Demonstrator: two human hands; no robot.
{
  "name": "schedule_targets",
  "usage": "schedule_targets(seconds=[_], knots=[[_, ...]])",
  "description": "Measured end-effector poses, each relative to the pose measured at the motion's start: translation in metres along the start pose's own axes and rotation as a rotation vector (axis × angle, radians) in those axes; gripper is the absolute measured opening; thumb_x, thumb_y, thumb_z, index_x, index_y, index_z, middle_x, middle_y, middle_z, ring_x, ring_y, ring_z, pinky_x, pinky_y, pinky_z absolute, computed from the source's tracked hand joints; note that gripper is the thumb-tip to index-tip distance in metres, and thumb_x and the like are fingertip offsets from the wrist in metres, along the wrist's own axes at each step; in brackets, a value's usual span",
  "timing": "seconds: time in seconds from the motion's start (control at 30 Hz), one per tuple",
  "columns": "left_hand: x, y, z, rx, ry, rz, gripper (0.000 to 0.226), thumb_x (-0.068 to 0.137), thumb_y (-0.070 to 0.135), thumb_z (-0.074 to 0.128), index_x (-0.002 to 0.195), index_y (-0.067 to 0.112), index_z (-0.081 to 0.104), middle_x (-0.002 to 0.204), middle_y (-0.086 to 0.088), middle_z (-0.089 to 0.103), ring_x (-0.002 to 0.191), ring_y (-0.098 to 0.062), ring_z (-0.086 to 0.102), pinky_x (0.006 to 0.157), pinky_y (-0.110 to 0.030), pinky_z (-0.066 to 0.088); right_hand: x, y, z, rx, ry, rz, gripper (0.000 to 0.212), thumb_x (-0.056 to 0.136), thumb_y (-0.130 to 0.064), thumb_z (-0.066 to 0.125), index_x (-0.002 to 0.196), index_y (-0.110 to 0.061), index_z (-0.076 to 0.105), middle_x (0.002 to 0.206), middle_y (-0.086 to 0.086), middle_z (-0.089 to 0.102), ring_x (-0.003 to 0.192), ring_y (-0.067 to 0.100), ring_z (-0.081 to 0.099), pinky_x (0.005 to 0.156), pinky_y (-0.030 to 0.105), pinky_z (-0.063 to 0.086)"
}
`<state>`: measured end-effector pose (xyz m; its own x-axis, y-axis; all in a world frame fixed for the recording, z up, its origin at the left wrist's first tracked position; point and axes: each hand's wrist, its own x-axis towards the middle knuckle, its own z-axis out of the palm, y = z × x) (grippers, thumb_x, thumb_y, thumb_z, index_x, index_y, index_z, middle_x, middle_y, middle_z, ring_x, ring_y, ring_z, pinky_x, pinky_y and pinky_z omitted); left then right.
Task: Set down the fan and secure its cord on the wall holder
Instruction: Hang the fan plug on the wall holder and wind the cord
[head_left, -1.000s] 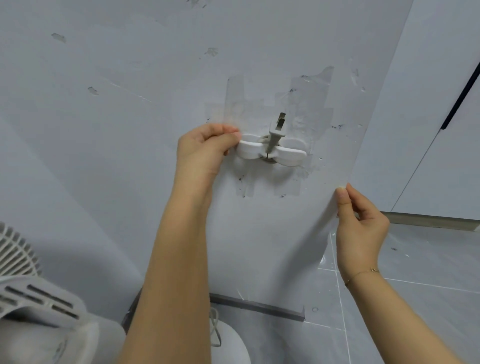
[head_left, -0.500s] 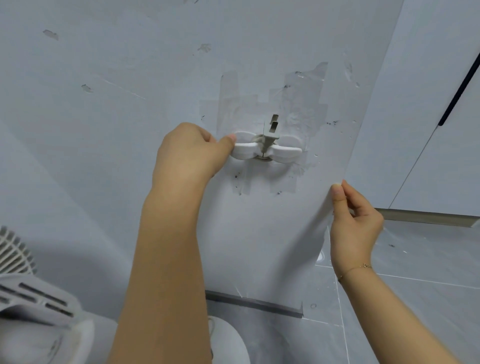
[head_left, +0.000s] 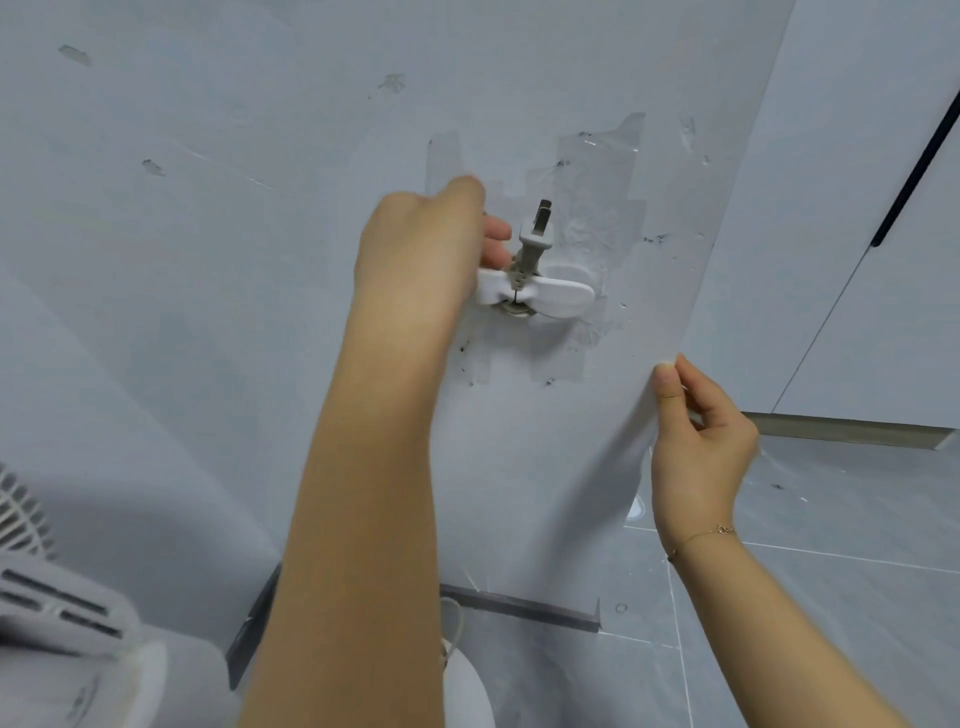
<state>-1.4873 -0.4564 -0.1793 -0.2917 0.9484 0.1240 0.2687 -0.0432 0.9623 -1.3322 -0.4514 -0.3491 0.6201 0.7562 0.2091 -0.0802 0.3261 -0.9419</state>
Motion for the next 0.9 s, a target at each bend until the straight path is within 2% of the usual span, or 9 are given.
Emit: schedule_targets(seconds=[0.07,0.2,0.27,0.33,0.43,0.53,0.63,0.7,0.9], knots=[[-0.003,0.006,-0.006,-0.065,-0.027,-0.004,0.031,0.091,0.020,0.043,0.069,0.013,0.064,0.042,0.009,0.056,0.027,-0.004,0.033,0.037,-0.014,0.028,0.000,0.001,0.000,-0.003,-0.002,0.000,0.023,0.091,-0.023,0.063,0.113,-0.029,0.062,0.106,-0.015,0.066,0.097,-0.011,0.061,0.076,0.001,0.043],[-0.011,0.017,0.005,-0.160,-0.044,0.049,0.030,0.093,0.011,0.041,0.074,0.013,0.064,0.039,0.010,0.054,0.027,-0.004,0.034,0.036,-0.008,0.026,0.000,0.002,0.001,0.001,-0.007,-0.002,0.022,0.091,-0.023,0.062,0.112,-0.029,0.063,0.108,-0.012,0.067,0.101,-0.004,0.062,0.076,0.001,0.042],[-0.016,0.019,0.019,-0.149,-0.026,0.085,0.035,0.097,0.014,0.040,0.069,0.016,0.061,0.041,0.009,0.057,0.031,-0.005,0.043,0.040,-0.014,0.032,0.001,0.002,0.001,-0.002,-0.006,-0.001,0.021,0.091,-0.023,0.062,0.111,-0.029,0.063,0.108,-0.012,0.067,0.100,-0.005,0.061,0.075,0.001,0.043],[-0.020,0.015,0.034,-0.098,-0.019,0.141,0.040,0.098,0.018,0.040,0.063,0.023,0.059,0.047,0.010,0.059,0.043,-0.006,0.055,0.048,-0.027,0.039,0.000,0.001,0.001,0.001,-0.005,0.000,0.021,0.091,-0.022,0.063,0.112,-0.029,0.063,0.108,-0.011,0.067,0.099,-0.005,0.062,0.074,0.002,0.043],[-0.023,0.009,0.047,-0.108,-0.026,0.163,0.034,0.097,0.016,0.040,0.072,0.026,0.061,0.043,0.014,0.056,0.033,0.001,0.040,0.048,-0.021,0.031,0.001,0.001,0.000,0.008,-0.008,0.005,0.020,0.091,-0.021,0.063,0.110,-0.029,0.063,0.108,-0.009,0.068,0.100,-0.002,0.062,0.074,0.003,0.044],[-0.023,0.005,0.052,-0.109,-0.030,0.169,0.027,0.098,0.019,0.041,0.083,0.023,0.063,0.042,0.014,0.057,0.034,0.002,0.041,0.050,-0.021,0.036,0.001,0.000,0.000,0.009,-0.013,0.008,0.021,0.091,-0.021,0.063,0.110,-0.028,0.064,0.108,-0.008,0.068,0.100,-0.001,0.063,0.074,0.003,0.044],[-0.029,0.003,0.059,0.023,-0.011,0.226,0.032,0.099,0.021,0.040,0.073,0.025,0.058,0.054,0.009,0.063,0.051,-0.004,0.053,0.061,-0.024,0.047,0.000,0.000,0.001,0.012,-0.011,0.013,0.019,0.091,-0.022,0.063,0.107,-0.032,0.063,0.106,-0.012,0.068,0.099,-0.004,0.062,0.073,0.002,0.043],[-0.034,0.001,0.066,0.131,-0.009,0.248,0.035,0.099,0.021,0.038,0.068,0.024,0.054,0.065,0.004,0.069,0.057,-0.011,0.053,0.065,-0.026,0.046,0.000,0.000,0.001,0.013,-0.007,0.013,0.018,0.091,-0.022,0.063,0.105,-0.033,0.063,0.105,-0.015,0.067,0.099,-0.005,0.062,0.073,0.002,0.043],[-0.033,-0.014,0.079,-0.012,-0.089,0.157,0.027,0.097,0.020,0.040,0.084,0.018,0.064,0.059,0.006,0.066,0.049,-0.004,0.048,0.055,-0.022,0.040,0.000,0.005,0.002,0.012,0.003,0.015,0.021,0.092,-0.023,0.062,0.112,-0.021,0.068,0.104,-0.018,0.067,0.100,-0.004,0.062,0.074,0.003,0.043]])
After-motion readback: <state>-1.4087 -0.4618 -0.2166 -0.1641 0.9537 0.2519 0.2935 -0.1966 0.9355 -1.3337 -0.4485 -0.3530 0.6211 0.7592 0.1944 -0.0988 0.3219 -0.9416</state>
